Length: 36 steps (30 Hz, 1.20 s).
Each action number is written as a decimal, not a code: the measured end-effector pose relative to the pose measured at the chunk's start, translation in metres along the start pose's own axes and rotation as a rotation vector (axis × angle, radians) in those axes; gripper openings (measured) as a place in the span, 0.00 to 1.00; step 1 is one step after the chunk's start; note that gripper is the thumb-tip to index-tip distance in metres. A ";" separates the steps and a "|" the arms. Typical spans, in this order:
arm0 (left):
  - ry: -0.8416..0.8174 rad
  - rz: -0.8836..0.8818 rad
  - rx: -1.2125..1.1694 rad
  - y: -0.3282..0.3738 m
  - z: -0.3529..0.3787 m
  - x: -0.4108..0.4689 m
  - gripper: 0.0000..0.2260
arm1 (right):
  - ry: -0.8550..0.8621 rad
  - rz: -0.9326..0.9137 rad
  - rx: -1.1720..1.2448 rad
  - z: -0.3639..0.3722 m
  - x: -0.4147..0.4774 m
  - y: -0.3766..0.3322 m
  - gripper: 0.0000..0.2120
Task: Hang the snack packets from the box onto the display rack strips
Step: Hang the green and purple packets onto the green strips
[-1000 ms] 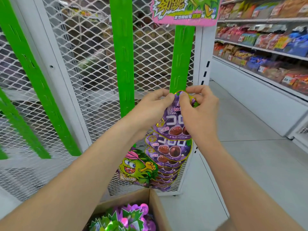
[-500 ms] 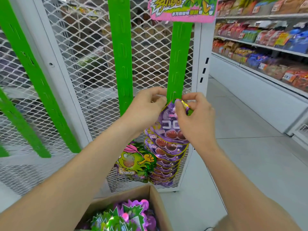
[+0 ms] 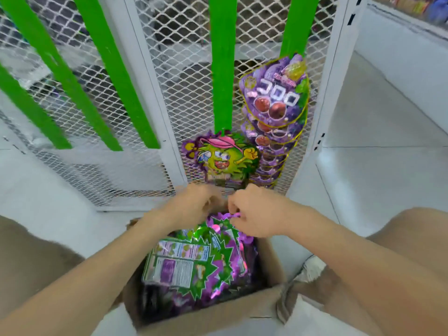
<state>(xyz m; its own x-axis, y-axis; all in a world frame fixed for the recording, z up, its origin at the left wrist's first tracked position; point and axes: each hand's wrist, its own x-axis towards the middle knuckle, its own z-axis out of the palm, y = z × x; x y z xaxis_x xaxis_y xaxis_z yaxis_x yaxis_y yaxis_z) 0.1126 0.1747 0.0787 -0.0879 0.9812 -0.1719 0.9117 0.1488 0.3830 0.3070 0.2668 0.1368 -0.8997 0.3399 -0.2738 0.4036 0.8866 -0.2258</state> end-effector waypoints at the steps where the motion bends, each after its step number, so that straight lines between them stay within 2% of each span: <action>1: -0.148 -0.041 0.029 -0.017 0.021 -0.008 0.15 | -0.093 -0.023 -0.075 0.011 0.002 -0.003 0.12; 3: -0.326 -0.103 0.114 -0.042 0.056 -0.023 0.18 | -0.202 -0.077 -0.155 0.026 0.006 -0.008 0.15; 5: -0.404 -0.193 0.206 -0.058 0.083 -0.035 0.24 | -0.255 -0.087 -0.182 0.034 0.010 -0.008 0.17; 7: -0.412 -0.224 0.267 -0.063 0.097 -0.041 0.24 | -0.275 -0.080 -0.199 0.038 0.014 -0.004 0.16; 10: -0.349 -0.218 0.239 -0.062 0.099 -0.038 0.19 | -0.325 -0.048 -0.205 0.042 0.018 -0.001 0.11; 13: -0.344 -0.253 0.056 -0.065 0.093 -0.038 0.20 | -0.375 -0.003 -0.214 0.044 0.022 -0.005 0.06; 14: -0.348 -0.250 -0.010 -0.065 0.089 -0.039 0.19 | -0.386 0.017 -0.193 0.045 0.024 -0.009 0.08; 16: -0.312 -0.219 -0.094 -0.059 0.074 -0.041 0.16 | -0.420 0.125 -0.077 0.036 0.027 -0.020 0.13; 19: -0.168 -0.130 -0.149 -0.040 0.041 -0.045 0.12 | -0.395 0.338 0.218 0.030 0.037 -0.032 0.10; 20: -0.108 -0.116 -0.179 -0.031 0.029 -0.047 0.11 | -0.391 0.401 0.336 0.024 0.039 -0.034 0.17; 22: 0.035 -0.108 -0.257 -0.016 0.011 -0.052 0.08 | -0.335 0.547 0.669 0.018 0.045 -0.033 0.37; 24: 0.169 -0.092 -0.315 -0.002 -0.001 -0.058 0.06 | -0.243 0.632 0.963 0.010 0.050 -0.032 0.42; 26: 0.252 -0.076 -0.342 0.011 -0.009 -0.064 0.06 | -0.136 0.662 1.074 0.002 0.054 -0.035 0.36; 30: 0.310 -0.011 -0.331 0.028 -0.025 -0.067 0.05 | 0.065 0.634 1.078 -0.008 0.054 -0.030 0.05; 33: 0.263 0.009 -0.355 0.035 -0.039 -0.061 0.06 | 0.094 0.568 0.895 -0.018 0.048 -0.022 0.01; 36: 0.335 0.031 -0.335 0.037 -0.062 -0.049 0.06 | 0.158 0.491 0.623 -0.037 0.042 -0.021 0.07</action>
<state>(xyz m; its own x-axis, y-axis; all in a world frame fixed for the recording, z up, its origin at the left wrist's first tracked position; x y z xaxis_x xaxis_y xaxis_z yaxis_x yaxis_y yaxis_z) 0.1259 0.1395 0.1578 -0.2373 0.9633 0.1257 0.7411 0.0959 0.6645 0.2545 0.2741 0.1645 -0.5894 0.7270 -0.3523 0.7354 0.3024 -0.6065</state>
